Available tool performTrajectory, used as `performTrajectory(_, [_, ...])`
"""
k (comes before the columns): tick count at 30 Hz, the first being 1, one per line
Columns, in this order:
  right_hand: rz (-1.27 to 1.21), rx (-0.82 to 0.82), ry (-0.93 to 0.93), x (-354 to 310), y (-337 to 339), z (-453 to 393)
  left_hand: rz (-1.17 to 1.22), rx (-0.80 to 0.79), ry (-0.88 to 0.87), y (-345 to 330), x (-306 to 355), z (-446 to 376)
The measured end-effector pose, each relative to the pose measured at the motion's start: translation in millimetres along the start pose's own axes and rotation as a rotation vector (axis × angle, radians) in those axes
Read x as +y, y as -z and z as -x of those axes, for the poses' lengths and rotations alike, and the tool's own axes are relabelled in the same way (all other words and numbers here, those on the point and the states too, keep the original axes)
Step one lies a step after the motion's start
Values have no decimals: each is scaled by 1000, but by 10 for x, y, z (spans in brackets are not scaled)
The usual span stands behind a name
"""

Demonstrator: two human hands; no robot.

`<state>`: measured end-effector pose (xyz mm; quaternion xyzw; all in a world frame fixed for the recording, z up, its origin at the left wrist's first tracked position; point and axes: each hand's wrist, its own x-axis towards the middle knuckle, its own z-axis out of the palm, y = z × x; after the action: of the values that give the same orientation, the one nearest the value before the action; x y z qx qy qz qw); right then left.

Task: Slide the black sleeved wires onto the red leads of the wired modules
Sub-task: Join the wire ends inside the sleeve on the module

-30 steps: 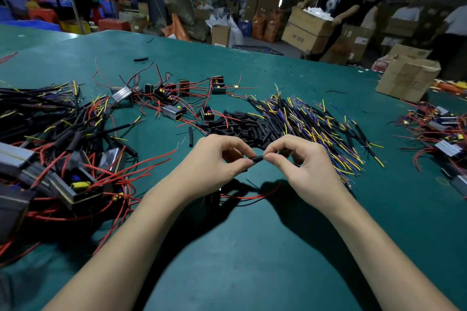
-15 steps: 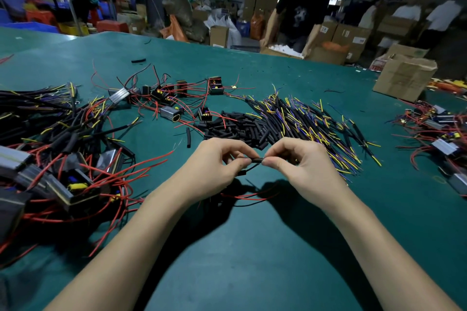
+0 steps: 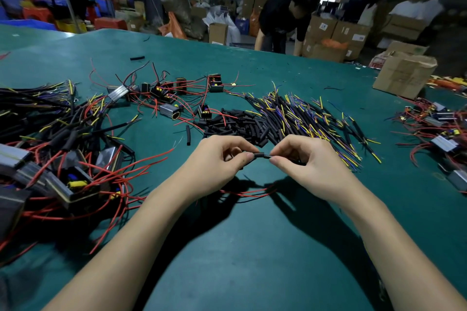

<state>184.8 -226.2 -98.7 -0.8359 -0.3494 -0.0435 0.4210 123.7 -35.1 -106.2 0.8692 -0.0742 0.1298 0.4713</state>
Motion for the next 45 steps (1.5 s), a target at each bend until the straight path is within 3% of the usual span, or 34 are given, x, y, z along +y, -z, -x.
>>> performTrajectory(11, [0,29,34,4,-41,1,34,90,-48,-26,-24,6])
performTrajectory(19, [8,30,49,-3,-12,-3,-39,47,-61,3,-12,-2])
performTrajectory(23, [20,23,74,-32,-1,-6,-115,161,7,121,0,-27])
performTrajectory(25, [23,15,82,-41,-6,-4,-214,103,68,166,12,-25])
performTrajectory(28, [19,1,96,-45,9,1,-288,-109,157,153,39,-2])
performTrajectory(33, [22,-17,131,-41,13,-8,-216,-200,164,192,46,9])
performTrajectory(45, [135,-10,163,-12,3,-20,129,6,172,65,92,-12])
